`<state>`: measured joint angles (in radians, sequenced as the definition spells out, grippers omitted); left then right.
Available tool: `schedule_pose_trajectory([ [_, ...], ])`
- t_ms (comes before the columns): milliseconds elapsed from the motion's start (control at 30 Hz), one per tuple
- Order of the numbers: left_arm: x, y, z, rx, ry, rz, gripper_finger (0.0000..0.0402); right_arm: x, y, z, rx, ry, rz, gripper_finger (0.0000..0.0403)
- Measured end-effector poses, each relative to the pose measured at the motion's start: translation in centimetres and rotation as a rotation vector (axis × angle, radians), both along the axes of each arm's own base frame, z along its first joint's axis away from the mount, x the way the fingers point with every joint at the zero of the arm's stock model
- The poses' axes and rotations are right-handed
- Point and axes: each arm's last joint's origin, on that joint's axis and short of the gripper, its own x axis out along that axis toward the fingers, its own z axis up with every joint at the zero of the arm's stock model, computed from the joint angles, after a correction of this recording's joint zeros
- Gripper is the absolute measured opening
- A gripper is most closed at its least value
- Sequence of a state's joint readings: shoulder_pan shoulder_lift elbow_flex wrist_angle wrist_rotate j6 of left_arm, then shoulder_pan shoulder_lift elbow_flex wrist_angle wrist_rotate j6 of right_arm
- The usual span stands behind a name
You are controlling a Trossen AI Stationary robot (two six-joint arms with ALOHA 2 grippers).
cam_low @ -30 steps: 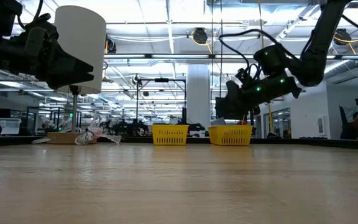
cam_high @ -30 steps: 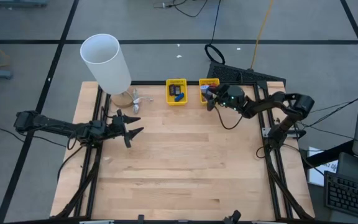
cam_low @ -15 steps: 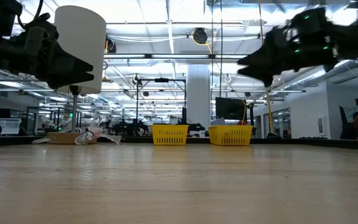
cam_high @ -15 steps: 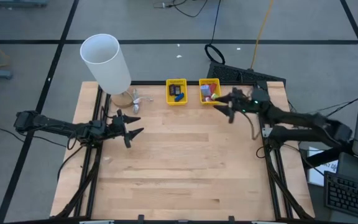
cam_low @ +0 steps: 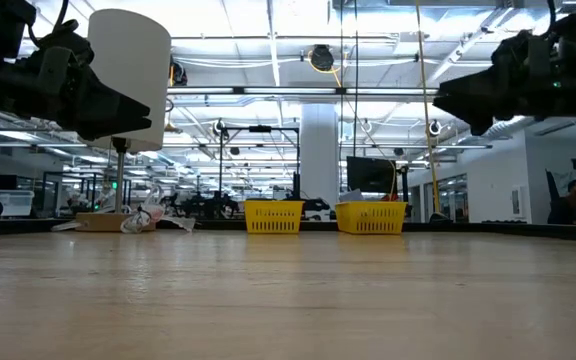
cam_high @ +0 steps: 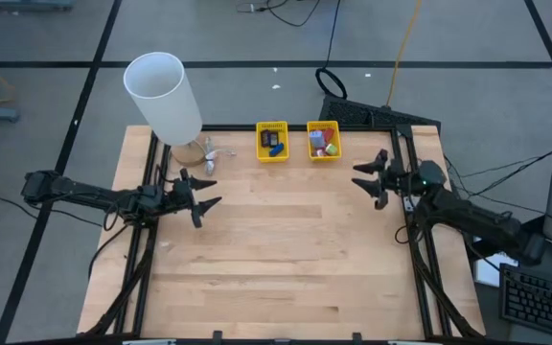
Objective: Pick & Place Office items
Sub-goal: Return To Home Position
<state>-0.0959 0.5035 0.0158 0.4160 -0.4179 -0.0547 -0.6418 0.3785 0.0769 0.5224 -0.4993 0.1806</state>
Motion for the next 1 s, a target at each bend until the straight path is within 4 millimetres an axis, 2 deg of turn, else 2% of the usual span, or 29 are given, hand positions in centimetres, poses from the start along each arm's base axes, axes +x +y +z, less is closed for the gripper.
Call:
schedule_pose_trajectory([
  [367, 0.0, 0.0, 0.0, -0.002, -0.001, 0.000, 0.0265, -2.1, 1.6, 0.0, -0.030, -0.026, 0.004, 0.0192],
  [433, 0.0, 0.0, 0.0, -0.002, -0.001, 0.000, 0.0269, -1.9, 1.6, -0.6, 0.007, 0.029, 0.037, 0.0193],
  [633, 0.0, 0.0, 0.0, -0.003, -0.005, 0.000, 0.0271, -1.8, 1.9, -0.7, -0.036, 0.029, 0.085, 0.0192],
  [900, 0.0, 0.0, 0.0, -0.002, -0.005, 0.000, 0.0271, -1.6, 2.3, -1.1, 0.009, 0.064, 0.231, 0.0192],
  [1000, 0.0, 0.0, 0.0, -0.002, -0.005, 0.000, 0.0271, -1.6, 2.3, -1.1, 0.010, 0.065, 0.231, 0.0194],
])
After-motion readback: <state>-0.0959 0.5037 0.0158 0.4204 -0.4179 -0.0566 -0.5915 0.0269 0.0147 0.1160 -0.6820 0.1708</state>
